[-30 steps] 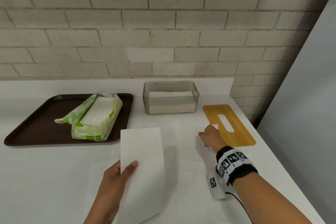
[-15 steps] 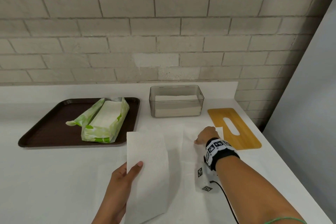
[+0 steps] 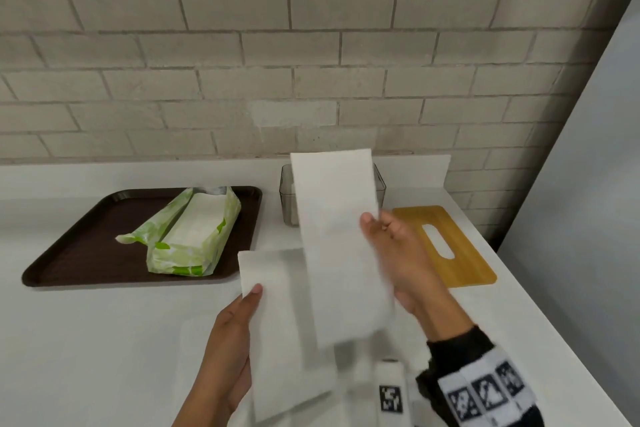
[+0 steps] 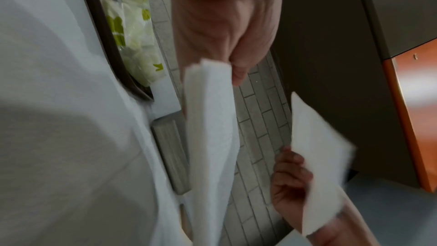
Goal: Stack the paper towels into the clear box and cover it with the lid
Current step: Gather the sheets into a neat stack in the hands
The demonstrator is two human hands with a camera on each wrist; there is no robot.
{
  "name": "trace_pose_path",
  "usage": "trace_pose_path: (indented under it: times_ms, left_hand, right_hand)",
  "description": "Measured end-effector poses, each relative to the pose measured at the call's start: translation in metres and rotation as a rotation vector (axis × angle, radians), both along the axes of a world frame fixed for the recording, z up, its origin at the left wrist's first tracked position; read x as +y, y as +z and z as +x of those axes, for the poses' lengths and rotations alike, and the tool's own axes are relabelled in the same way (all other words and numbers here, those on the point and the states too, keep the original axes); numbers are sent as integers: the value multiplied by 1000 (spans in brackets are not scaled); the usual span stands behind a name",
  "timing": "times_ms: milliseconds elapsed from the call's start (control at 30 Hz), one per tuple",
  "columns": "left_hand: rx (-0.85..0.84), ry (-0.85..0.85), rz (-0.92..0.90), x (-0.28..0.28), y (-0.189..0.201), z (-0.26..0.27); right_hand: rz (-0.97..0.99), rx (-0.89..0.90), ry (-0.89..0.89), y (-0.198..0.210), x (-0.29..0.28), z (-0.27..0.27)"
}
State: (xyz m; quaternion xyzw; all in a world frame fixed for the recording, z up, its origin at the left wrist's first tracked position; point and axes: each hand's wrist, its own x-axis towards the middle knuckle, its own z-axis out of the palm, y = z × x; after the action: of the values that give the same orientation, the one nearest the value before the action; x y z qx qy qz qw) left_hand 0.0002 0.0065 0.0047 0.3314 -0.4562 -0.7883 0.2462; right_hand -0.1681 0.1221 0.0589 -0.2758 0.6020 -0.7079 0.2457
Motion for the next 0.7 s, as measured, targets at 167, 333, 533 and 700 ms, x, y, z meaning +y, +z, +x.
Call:
trace_pose_path:
  times_ms: [167, 333, 533, 700]
  left_hand:
    - [64, -66, 77, 12, 9, -18]
    - [9, -99, -141, 16, 1, -24]
    - [-32, 51, -496, 19, 1, -26]
    - [38, 114, -581, 22, 7, -31]
  right_hand:
    - [495, 477, -132, -46, -19, 31]
    - [531, 493, -156, -56, -13, 28]
    - [188, -26, 110, -42, -5, 23]
    - [60, 153, -39, -39, -8, 30]
